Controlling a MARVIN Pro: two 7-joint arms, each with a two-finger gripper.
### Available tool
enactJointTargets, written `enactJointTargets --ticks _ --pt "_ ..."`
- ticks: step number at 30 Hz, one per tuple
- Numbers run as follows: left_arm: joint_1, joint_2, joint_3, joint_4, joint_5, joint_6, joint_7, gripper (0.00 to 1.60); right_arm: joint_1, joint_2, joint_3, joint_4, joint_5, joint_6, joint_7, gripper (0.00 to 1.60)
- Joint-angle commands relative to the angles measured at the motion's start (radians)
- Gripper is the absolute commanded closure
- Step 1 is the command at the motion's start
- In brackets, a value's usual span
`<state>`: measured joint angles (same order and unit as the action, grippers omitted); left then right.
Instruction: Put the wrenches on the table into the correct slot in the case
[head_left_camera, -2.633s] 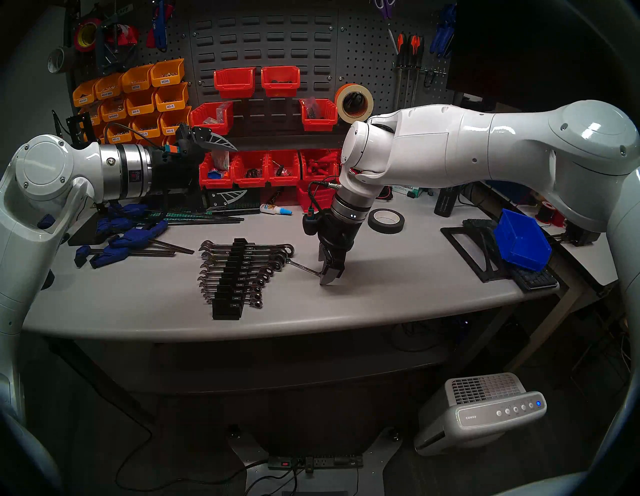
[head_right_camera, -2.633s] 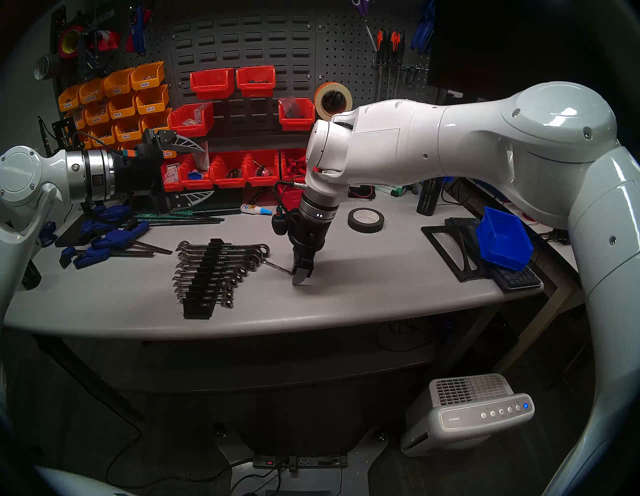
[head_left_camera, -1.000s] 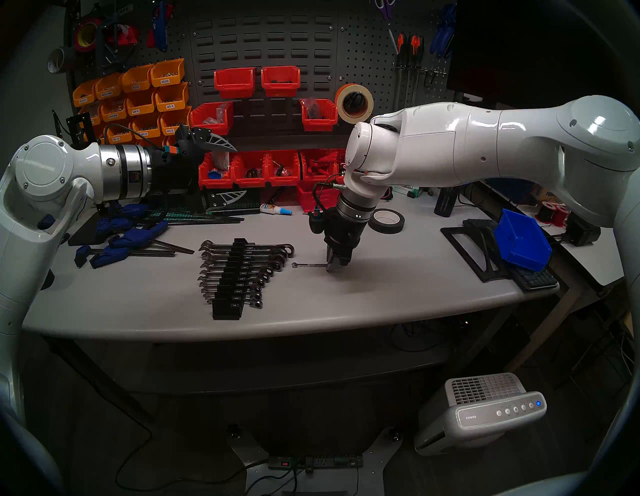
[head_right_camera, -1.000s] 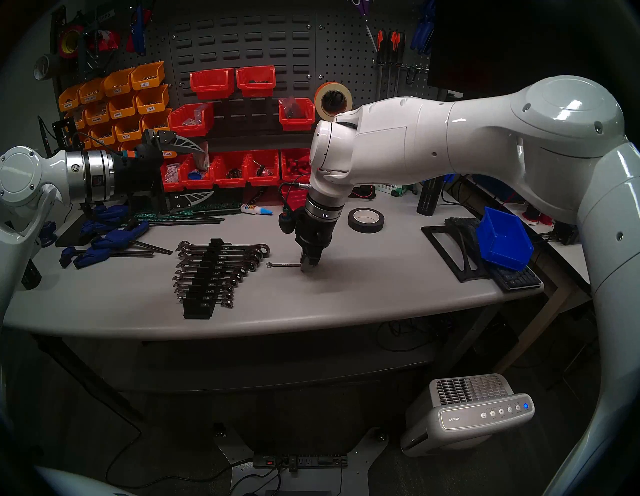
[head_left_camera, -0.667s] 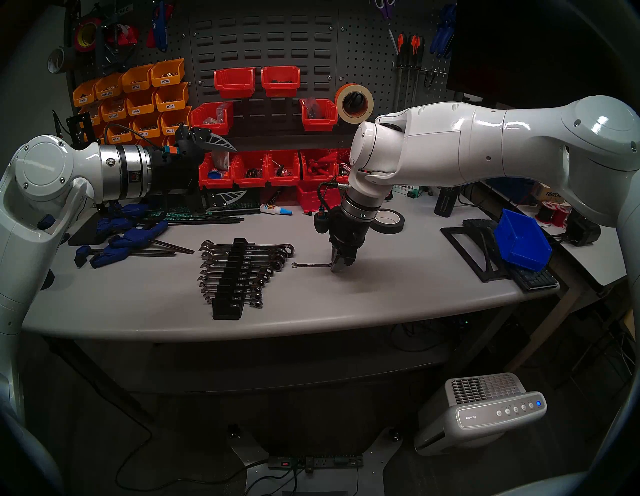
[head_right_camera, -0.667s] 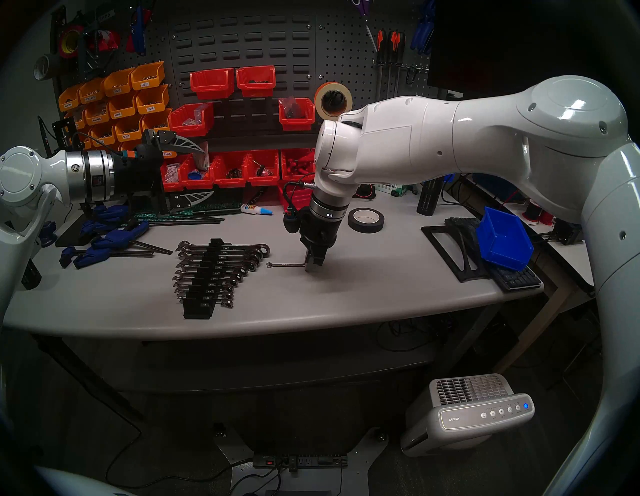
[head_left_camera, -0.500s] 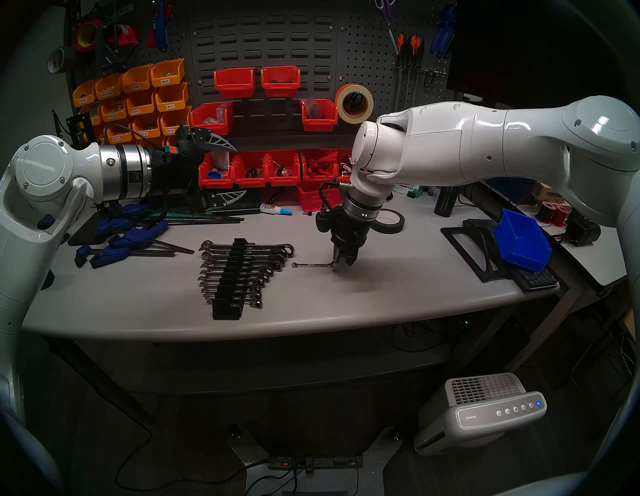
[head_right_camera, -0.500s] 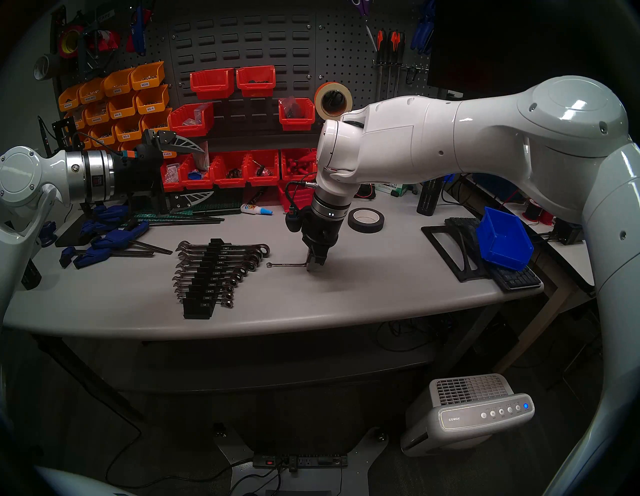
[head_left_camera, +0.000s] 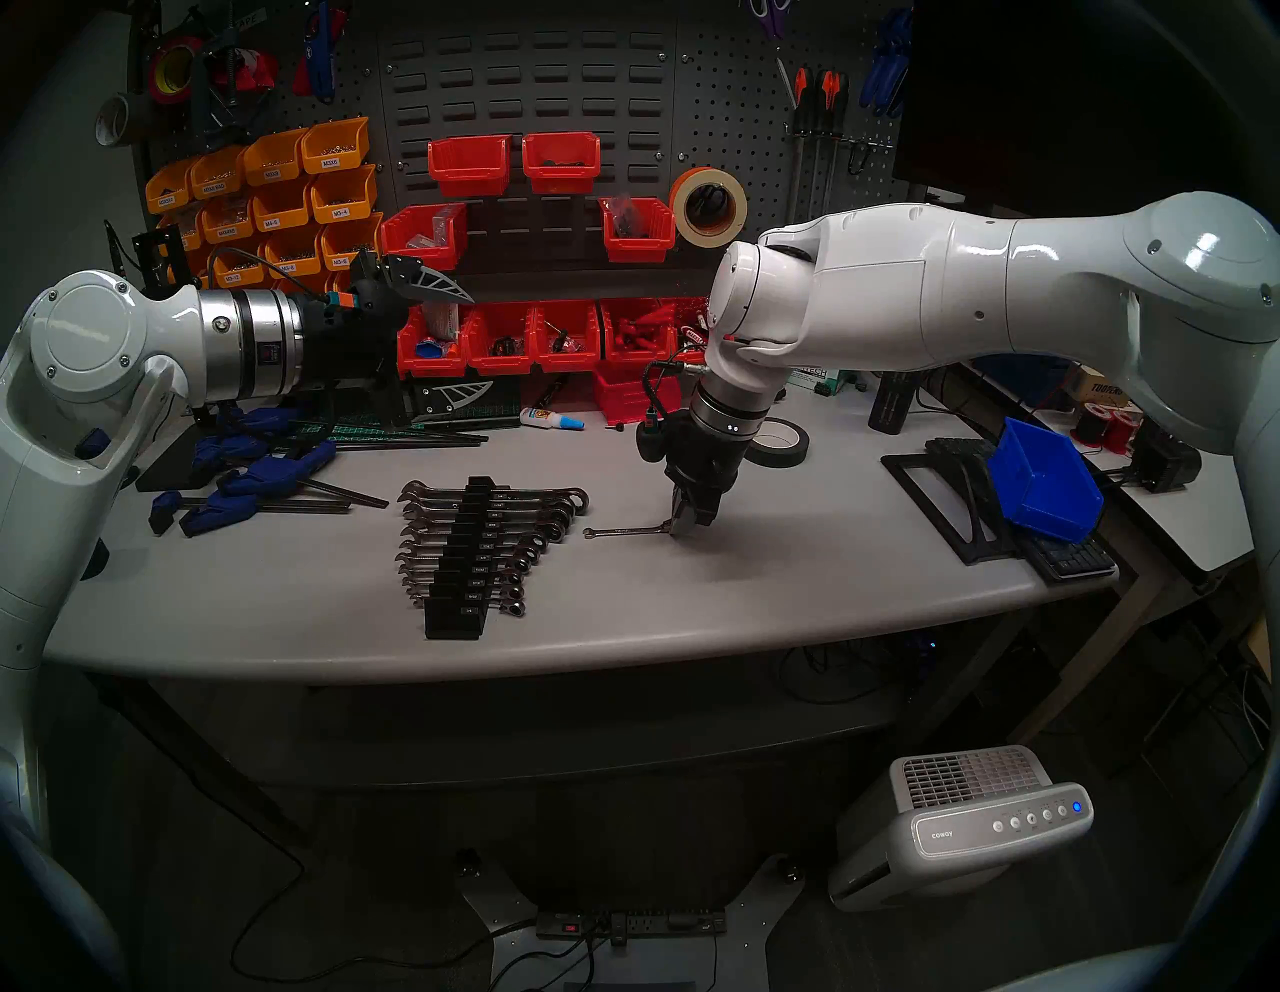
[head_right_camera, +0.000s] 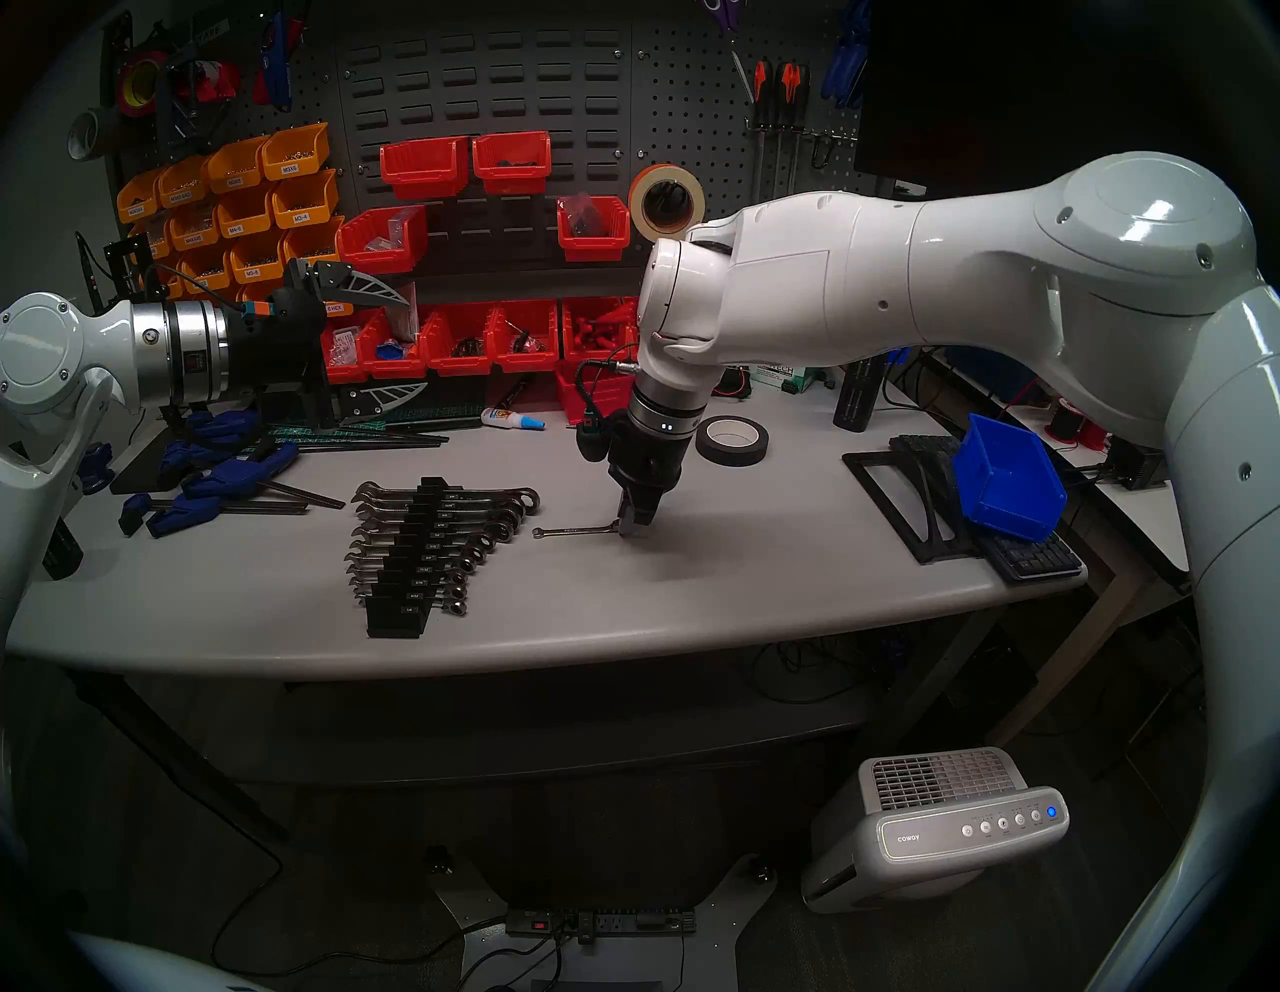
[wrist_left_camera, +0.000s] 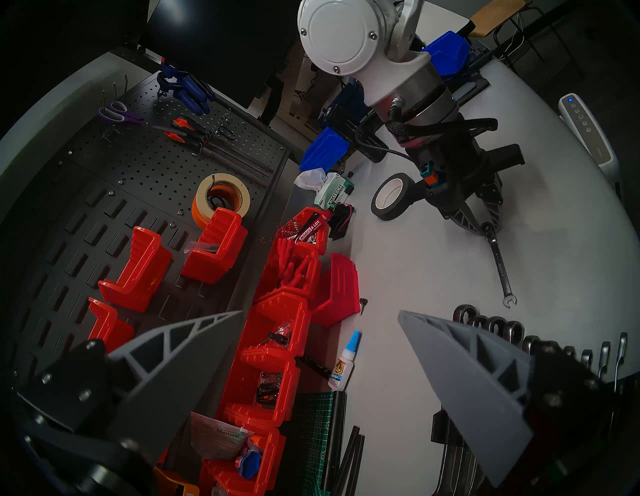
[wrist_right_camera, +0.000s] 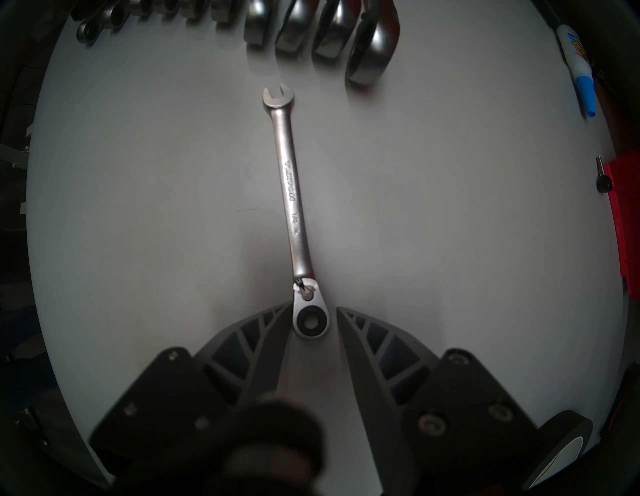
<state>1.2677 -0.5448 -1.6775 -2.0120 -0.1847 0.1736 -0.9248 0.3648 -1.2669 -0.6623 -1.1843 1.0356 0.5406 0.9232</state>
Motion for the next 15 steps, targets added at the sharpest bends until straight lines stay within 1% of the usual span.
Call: enactJointTargets --ticks 1,2,15 --pt "-0.024 0.002 -0.025 -0.004 -0.001 0.000 0.013 0.00 0.004 0.008 -0.005 0.005 -0.006 -0.002 -0.008 1.42" --pt "-0.024 0.002 -0.025 -0.004 -0.001 0.000 0.013 0.00 0.004 0.010 -0.004 0.005 -0.005 -0.004 -0.009 1.60" --pt "-0.024 0.002 -0.025 -0.004 -0.001 0.000 0.014 0.00 0.009 0.027 -0.008 -0.010 -0.006 -0.022 -0.012 1.60"
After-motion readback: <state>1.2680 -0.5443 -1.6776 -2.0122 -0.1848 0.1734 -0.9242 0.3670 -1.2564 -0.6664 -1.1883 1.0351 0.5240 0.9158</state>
